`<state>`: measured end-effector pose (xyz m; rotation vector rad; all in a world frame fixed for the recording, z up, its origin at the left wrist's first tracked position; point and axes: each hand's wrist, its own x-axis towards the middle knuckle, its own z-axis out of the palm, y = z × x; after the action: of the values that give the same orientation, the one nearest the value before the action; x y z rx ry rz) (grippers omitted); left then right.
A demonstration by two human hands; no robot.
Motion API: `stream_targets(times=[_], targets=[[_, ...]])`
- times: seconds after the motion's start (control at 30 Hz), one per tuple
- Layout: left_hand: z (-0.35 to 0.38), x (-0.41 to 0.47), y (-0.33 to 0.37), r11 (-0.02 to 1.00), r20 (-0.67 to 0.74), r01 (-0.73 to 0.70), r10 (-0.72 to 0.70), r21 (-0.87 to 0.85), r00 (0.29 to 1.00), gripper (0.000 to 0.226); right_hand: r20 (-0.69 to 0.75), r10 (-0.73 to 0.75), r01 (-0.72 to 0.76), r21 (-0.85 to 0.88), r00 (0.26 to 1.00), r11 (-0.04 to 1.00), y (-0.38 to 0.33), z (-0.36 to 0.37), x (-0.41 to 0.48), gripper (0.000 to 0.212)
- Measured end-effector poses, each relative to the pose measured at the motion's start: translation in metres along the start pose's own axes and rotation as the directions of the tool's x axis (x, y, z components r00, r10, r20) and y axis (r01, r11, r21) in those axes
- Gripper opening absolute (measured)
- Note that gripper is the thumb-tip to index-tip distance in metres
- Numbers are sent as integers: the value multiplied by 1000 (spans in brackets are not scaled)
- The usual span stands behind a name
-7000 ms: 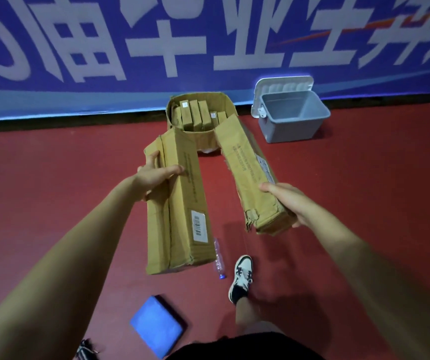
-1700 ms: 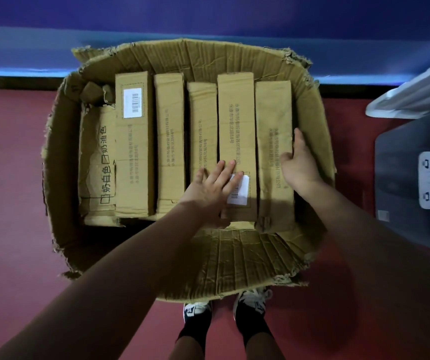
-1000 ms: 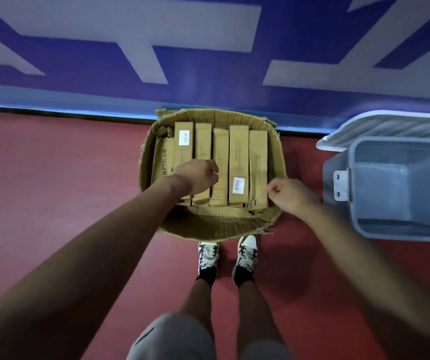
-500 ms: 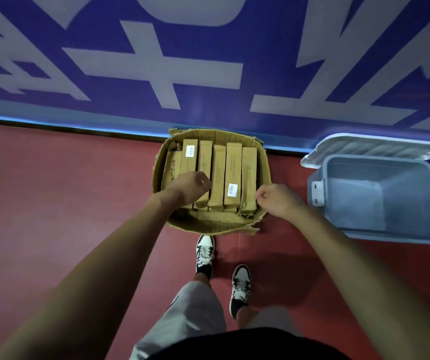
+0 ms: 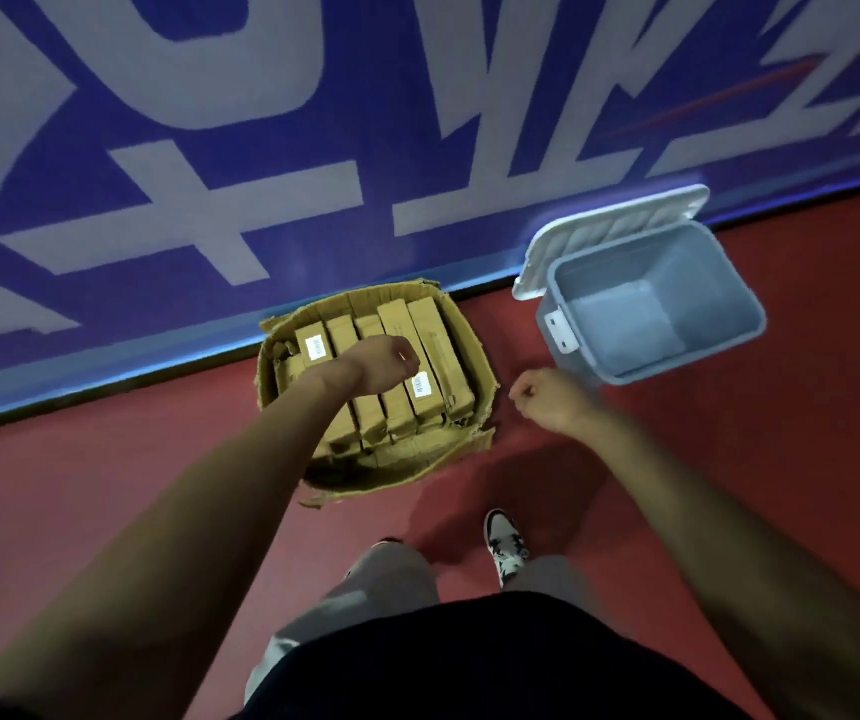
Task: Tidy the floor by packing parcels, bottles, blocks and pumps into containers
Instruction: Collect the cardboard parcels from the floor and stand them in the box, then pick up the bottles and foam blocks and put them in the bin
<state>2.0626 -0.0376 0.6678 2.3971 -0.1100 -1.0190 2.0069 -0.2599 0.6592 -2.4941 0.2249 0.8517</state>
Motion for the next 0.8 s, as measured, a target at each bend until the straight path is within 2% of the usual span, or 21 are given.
stream_targets(times=[0.07, 0.27, 0.43, 0.6, 0.8], targets=[[-2, -4, -4, 998, 62, -65, 64, 23, 996, 15, -63, 73, -68, 78, 995, 995, -2, 20, -19, 20], [16, -29, -7, 970, 242, -231, 205, 82, 948, 15, -205, 273, -185, 366, 940, 912, -9, 89, -90, 20], [61, -49, 9, 900, 400, -391, 292, 192, 869, 19, -87, 500, -393, 509, 862, 766, -1, 131, -168, 28], [127, -89, 35, 692, 565, -644, 404, 326, 720, 18, -133, 665, -479, 593, 735, 647, 10, 192, -245, 33], [216, -154, 26, 503, 713, -774, 370, 384, 595, 20, -71, 832, -476, 792, 551, 383, 4, 289, -341, 30]])
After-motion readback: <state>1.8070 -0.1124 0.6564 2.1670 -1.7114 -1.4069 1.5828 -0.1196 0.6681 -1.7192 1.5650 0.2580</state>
